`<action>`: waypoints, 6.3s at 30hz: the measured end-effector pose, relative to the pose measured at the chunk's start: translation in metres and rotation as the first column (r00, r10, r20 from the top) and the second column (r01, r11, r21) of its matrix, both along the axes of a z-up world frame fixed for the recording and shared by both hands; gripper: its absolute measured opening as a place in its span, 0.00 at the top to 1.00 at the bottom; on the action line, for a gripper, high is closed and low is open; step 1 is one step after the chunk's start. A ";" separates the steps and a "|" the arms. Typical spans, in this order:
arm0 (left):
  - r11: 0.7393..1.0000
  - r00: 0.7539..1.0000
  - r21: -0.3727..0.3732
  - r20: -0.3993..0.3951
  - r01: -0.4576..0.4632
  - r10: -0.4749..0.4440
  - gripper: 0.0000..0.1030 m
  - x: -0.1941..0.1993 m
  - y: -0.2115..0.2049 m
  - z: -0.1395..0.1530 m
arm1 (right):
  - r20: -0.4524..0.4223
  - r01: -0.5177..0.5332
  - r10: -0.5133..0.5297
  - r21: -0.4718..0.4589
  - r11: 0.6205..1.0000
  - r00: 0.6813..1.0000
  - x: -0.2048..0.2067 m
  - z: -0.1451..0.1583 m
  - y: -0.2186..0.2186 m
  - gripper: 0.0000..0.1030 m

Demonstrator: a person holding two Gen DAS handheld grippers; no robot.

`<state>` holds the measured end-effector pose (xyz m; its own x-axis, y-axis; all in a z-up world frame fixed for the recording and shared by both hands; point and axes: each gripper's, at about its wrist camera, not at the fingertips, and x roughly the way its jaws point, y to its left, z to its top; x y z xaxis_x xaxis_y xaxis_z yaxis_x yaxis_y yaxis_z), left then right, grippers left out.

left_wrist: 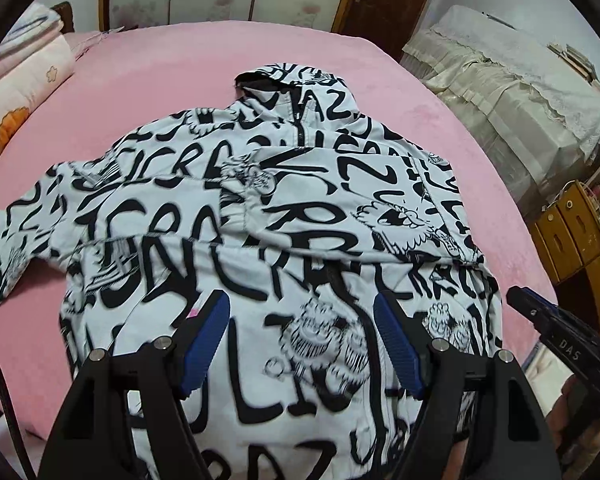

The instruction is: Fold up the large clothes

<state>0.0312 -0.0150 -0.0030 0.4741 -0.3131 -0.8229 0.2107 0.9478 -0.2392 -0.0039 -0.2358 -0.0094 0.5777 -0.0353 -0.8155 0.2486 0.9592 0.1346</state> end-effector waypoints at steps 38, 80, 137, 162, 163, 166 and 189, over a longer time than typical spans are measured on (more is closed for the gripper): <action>0.463 0.410 -0.009 -0.482 -0.886 0.775 0.31 0.046 0.555 -0.146 | 0.013 -0.552 0.553 -0.028 0.833 0.833 0.175 -0.032 0.370 0.72; 0.989 0.994 0.128 -0.083 0.075 -0.064 0.92 0.129 -0.026 -0.114 | -0.055 -0.163 0.166 0.058 0.985 0.985 0.108 -0.080 0.092 0.72; 0.936 0.942 0.164 -0.080 -0.310 0.326 0.45 0.092 0.193 -0.144 | -0.046 -0.161 0.160 -0.014 0.987 0.986 0.140 -0.110 0.049 0.92; 0.988 0.987 -0.041 0.062 -0.148 0.151 0.45 0.111 0.126 -0.072 | 0.131 -0.166 0.193 -0.191 0.968 0.972 0.120 -0.046 0.096 0.56; 0.990 0.989 -0.042 0.051 -0.136 0.138 0.45 0.114 0.118 -0.077 | 0.131 -0.218 0.240 -0.164 0.962 0.962 0.121 -0.047 0.110 0.56; 0.993 0.993 -0.024 0.018 -0.117 0.118 0.45 0.120 0.099 -0.095 | 0.109 -0.339 0.348 -0.091 0.936 0.931 0.130 -0.060 0.144 0.56; 0.979 0.992 0.182 -0.062 -0.096 0.108 0.54 0.118 0.112 -0.111 | -0.054 -0.142 0.136 -0.143 0.979 0.989 0.148 -0.089 0.058 0.57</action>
<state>0.1495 0.0971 -0.1136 0.4341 -0.1109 -0.8940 0.0992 0.9922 -0.0749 0.1443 -0.1779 -0.0986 0.5491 -0.0775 -0.8321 0.1140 0.9933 -0.0173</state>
